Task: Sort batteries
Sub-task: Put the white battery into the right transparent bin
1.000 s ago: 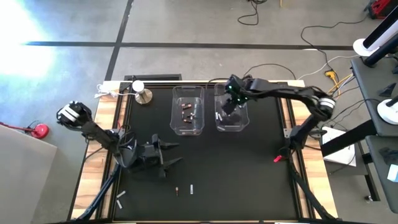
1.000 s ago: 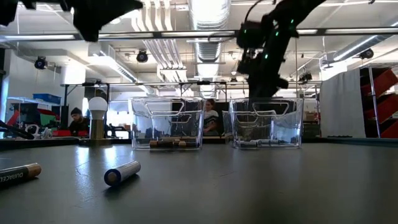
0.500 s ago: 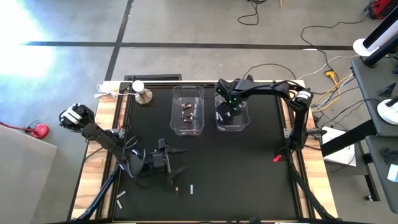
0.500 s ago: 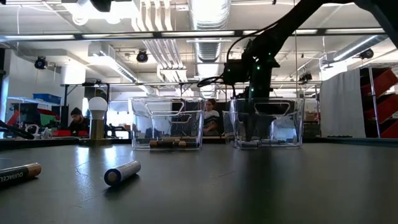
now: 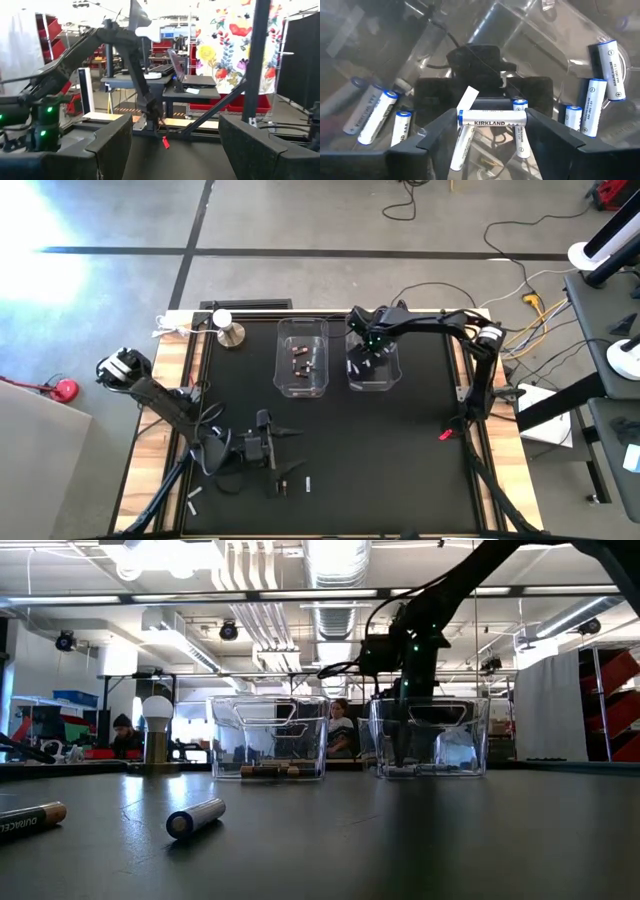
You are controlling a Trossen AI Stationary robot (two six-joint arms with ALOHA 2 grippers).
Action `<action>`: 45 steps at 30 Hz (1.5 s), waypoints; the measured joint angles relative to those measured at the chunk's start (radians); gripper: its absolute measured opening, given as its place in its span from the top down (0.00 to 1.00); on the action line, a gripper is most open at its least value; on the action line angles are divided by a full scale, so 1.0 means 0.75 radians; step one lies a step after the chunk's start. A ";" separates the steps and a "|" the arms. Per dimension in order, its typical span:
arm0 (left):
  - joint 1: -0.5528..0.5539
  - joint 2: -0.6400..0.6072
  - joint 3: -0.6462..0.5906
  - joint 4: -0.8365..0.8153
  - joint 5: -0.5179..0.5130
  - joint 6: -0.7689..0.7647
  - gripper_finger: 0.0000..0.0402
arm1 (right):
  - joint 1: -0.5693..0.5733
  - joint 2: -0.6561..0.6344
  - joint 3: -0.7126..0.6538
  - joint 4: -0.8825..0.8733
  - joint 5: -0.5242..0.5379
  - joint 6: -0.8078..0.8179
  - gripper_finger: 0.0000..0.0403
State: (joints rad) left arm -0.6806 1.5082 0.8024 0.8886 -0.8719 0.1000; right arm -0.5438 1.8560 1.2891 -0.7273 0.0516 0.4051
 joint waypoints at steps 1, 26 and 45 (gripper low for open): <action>-0.008 0.000 0.009 0.000 0.000 0.013 0.32 | 0.001 -0.010 -0.001 -0.001 -0.002 0.003 0.44; -0.327 0.681 0.907 -0.229 0.003 0.140 0.32 | 1.265 -0.829 -0.351 0.384 0.420 0.056 0.25; -0.356 1.078 1.260 -0.359 -0.462 -0.317 0.32 | 1.780 -0.012 -0.448 1.527 0.595 -0.100 0.16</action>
State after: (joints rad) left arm -0.9478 2.3169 1.7471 0.6196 -1.2180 -0.1377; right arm 0.7910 1.8471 0.9531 0.4179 0.4977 0.3298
